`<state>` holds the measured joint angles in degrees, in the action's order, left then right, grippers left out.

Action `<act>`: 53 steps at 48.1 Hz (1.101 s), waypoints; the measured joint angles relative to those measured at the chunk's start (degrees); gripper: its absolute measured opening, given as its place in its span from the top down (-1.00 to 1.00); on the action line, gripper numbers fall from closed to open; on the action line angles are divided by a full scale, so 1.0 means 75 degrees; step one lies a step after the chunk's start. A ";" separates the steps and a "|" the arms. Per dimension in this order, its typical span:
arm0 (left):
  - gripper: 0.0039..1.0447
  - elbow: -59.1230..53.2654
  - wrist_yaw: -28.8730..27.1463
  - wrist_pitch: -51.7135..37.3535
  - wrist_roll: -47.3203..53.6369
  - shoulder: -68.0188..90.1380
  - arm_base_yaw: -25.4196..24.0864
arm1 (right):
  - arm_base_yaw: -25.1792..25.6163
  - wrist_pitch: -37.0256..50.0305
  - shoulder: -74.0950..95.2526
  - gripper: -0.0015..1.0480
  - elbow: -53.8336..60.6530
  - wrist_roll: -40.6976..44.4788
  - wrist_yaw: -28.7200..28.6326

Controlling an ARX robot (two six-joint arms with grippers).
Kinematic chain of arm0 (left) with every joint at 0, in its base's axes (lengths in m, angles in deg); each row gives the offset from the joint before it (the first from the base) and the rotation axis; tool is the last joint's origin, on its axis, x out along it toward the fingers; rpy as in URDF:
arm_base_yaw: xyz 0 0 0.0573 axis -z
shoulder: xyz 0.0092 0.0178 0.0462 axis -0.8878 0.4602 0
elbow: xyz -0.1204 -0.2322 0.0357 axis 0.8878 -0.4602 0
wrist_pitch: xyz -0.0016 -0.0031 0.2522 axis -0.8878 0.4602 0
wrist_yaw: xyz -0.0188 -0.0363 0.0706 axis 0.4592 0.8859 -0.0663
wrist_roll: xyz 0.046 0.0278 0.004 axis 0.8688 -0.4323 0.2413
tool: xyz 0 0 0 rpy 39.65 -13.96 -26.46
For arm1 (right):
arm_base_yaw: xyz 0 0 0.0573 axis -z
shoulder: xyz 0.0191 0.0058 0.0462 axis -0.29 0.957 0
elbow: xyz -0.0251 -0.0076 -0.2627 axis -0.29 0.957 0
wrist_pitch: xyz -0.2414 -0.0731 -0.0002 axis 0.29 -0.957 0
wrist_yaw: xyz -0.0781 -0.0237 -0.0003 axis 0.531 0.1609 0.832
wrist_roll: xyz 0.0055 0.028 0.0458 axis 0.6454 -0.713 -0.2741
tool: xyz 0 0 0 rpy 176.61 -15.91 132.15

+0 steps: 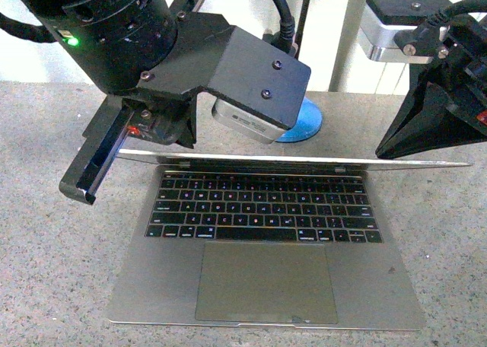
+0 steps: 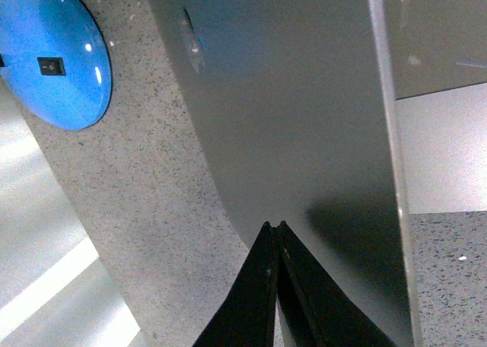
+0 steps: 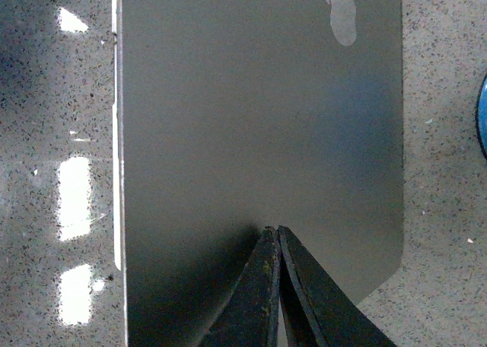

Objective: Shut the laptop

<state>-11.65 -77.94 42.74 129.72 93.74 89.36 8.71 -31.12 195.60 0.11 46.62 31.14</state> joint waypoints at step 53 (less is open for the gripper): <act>0.94 -0.1384 0.0286 -0.0965 -0.0323 0.0050 0.0178 | -0.0207 0.1072 0.0131 0.94 0.1244 -0.0175 0.0026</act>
<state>-22.03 -75.80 35.50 127.29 94.11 90.70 7.16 -23.08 196.59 9.44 45.31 31.34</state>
